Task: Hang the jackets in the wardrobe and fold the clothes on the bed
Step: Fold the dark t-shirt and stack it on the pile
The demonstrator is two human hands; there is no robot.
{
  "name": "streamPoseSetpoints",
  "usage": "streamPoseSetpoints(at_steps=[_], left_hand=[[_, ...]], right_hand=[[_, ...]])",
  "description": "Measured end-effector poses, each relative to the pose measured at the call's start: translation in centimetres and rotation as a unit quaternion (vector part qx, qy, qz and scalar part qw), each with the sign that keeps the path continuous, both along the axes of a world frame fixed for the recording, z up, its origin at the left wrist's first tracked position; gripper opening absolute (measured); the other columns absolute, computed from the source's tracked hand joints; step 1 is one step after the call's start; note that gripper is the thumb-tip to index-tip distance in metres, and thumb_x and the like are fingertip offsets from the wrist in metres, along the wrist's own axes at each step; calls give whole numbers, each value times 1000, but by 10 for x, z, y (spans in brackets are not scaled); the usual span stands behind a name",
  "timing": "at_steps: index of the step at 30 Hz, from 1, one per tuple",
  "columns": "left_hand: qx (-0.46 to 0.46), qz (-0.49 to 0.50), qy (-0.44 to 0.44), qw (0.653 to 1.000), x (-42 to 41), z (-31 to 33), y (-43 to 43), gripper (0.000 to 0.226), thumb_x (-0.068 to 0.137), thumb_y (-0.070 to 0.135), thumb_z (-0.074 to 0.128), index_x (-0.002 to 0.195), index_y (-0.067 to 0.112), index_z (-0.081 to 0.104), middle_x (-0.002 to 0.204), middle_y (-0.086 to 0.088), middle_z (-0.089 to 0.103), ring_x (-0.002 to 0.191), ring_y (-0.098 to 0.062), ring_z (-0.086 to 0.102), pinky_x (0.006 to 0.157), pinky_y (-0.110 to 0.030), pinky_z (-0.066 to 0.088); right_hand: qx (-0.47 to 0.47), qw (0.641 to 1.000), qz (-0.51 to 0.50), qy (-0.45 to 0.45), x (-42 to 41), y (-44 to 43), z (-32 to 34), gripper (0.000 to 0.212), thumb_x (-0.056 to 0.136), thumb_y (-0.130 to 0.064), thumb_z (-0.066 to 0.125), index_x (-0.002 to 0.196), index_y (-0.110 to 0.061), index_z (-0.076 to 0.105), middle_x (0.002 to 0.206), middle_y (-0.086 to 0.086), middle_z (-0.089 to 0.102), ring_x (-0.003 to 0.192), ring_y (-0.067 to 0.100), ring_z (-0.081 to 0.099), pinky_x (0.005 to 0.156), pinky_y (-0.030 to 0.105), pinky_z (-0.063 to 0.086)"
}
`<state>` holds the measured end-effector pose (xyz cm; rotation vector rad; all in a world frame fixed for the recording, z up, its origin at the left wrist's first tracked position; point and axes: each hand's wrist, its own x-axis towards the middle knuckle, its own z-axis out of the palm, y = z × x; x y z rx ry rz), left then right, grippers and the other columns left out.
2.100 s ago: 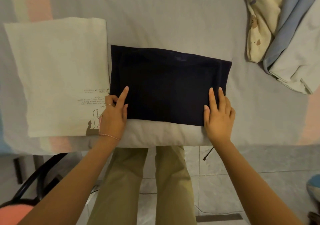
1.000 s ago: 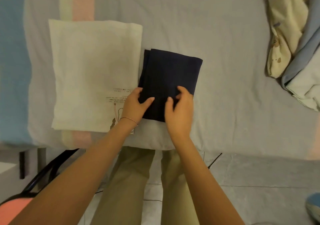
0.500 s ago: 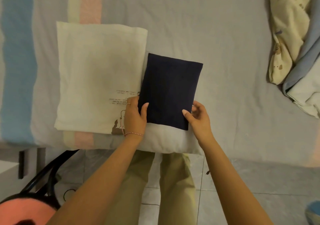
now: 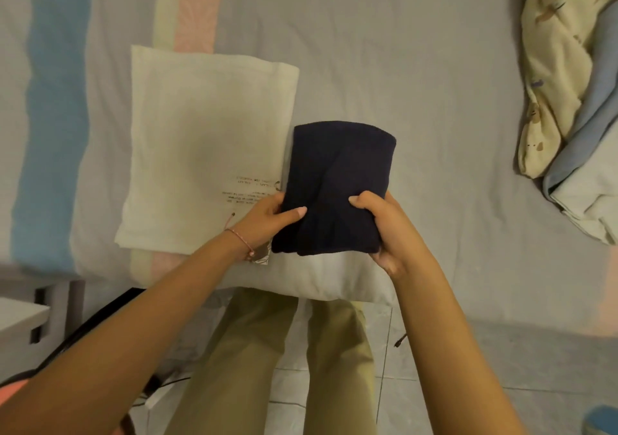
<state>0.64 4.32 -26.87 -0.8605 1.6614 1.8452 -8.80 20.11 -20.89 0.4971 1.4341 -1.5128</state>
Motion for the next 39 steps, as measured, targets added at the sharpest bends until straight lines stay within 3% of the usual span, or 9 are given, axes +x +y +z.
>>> streamPoseSetpoints(at_steps=[5,8,10,15,20,24,27,33,39], left_hand=[[265,260,-12,929,19,28,-9,25,84,28,61,108,21,62,98,-1,70,97,-23,64,79,-36,56],[343,345,32,873,29,53,-35,46,48,32,89,89,16,75,89,-8,71,84,-26,69,68,-39,58],[316,360,86,873,33,71,-59,52,39,31,92,87,17,76,91,-7,72,83,-24,70,67,-36,58],[83,306,135,939,42,86,-128,34,74,16,72,105,18,59,99,4,69,94,-12,66,77,-26,56],[-192,280,-3,941,73,20,-131,15,81,8,68,96,7,63,89,-1,63,83,-7,61,74,-17,48],[-247,316,-1,916,96,-19,-118,30,80,16,72,103,12,53,98,4,57,93,-8,56,82,-13,43],[-265,334,6,904,102,-21,-111,31,82,15,70,109,10,55,101,6,57,93,-5,54,77,-3,42],[-318,378,-4,869,128,-26,-96,20,80,12,71,95,7,60,84,5,57,77,0,53,70,-4,44],[-336,358,-36,871,144,-37,-88,17,84,13,67,93,9,53,83,3,56,78,-10,53,70,-8,43]], right_hand=[[-87,996,-18,-29,-2,-24,33,43,75,-10,61,118,-16,55,104,7,67,92,21,66,69,34,56],[-112,994,16,-11,-5,-56,49,46,69,-13,63,114,-18,57,100,4,69,91,20,67,70,34,56],[-134,990,38,9,-8,-75,57,42,69,-16,59,111,-18,58,95,1,70,89,18,68,69,32,56],[-178,980,58,63,-1,-108,47,39,79,-12,56,116,-19,55,105,-1,70,96,16,68,75,30,55],[79,956,249,133,61,-104,-46,39,98,-20,49,136,-17,39,133,5,54,115,23,57,86,36,54],[154,942,237,179,93,-96,-88,44,97,-28,51,138,-14,40,132,8,55,117,27,56,97,45,49],[159,936,239,205,95,-99,-91,43,99,-21,46,140,-16,34,138,0,48,121,16,49,102,31,42],[121,927,271,231,84,-94,-82,42,99,-13,45,139,-16,35,123,-10,47,110,6,47,93,18,41],[145,910,352,167,71,-88,-87,32,93,-19,59,122,-13,46,116,4,60,102,22,61,84,30,54]])
